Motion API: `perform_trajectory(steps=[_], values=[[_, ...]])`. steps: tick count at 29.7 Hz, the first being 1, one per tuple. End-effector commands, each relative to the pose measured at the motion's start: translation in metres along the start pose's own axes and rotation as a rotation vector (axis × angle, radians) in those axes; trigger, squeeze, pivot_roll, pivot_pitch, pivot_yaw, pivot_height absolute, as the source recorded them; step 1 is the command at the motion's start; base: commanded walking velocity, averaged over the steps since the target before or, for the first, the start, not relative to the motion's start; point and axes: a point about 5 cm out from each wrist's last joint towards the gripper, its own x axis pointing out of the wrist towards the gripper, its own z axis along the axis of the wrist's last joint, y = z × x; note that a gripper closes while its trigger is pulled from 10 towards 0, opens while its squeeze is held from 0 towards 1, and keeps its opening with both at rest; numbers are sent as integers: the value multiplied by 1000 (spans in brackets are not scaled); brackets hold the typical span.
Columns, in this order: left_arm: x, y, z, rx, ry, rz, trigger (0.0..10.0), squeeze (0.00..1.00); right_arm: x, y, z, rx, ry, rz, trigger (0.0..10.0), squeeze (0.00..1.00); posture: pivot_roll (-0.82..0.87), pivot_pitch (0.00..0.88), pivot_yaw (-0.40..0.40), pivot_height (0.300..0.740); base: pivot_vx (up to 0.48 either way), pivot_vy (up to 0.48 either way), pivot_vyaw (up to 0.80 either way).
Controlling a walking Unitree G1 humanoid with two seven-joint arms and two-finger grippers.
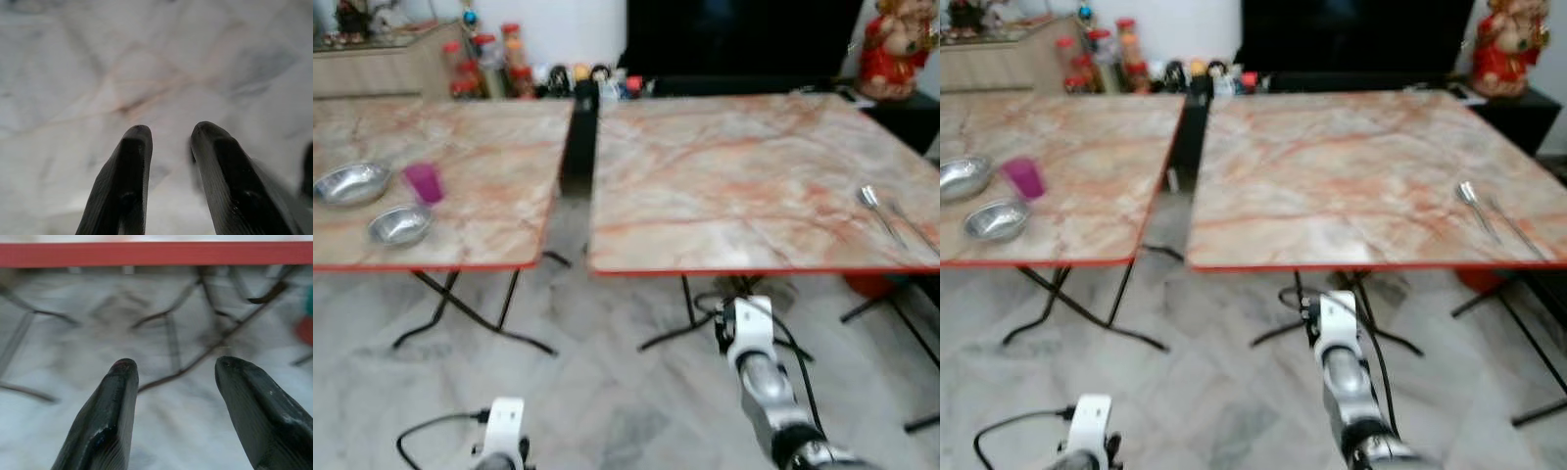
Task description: Setting the table
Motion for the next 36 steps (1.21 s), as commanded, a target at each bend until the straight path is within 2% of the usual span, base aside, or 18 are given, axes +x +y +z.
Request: perform_trajectory(steps=[1, 3, 10, 11, 12, 17, 26, 36], values=[[1, -4, 6, -10, -15, -5, 10000, 0, -3, -17, -13, 5, 62, -40, 10000, 0, 9, 0, 20, 740, 0, 480, 0], [1, -4, 6, -5, -15, -7, 10000, 0, -7, -18, -24, 31, 107, -39, 10000, 0, 4, 0, 31, 740, 0, 480, 0], [1, -2, 6, 4, -13, -8, 10000, 0, -22, -22, -59, 27, 247, -53, 10000, 0, 8, 0, 35, 740, 0, 480, 0], [1, -2, 6, 4, -13, -7, 10000, 0, -28, -23, -69, 22, 290, -50, 10000, 0, 17, 0, 31, 740, 0, 480, 0], [1, -2, 6, 4, -13, -7, 10000, 0, -28, -23, -69, 22, 290, -50, 10000, 0, 17, 0, 31, 740, 0, 480, 0], [0, -1, 2, 2, -7, -1, 10000, 0, -49, -30, -103, -21, 435, -59, 10000, 0, 30, 0, 19, 740, 0, 480, 0], [0, 1, 0, 13, -2, 0, 10000, 0, -54, -28, -110, -5, 455, -53, 10000, 0, 20, 0, 30, 740, 0, 480, 0], [1, 3, 6, 29, -13, -4, 10000, 0, -49, -21, -104, -10, 438, -28, 10000, 0, 18, 0, 36, 740, 0, 480, 0]])
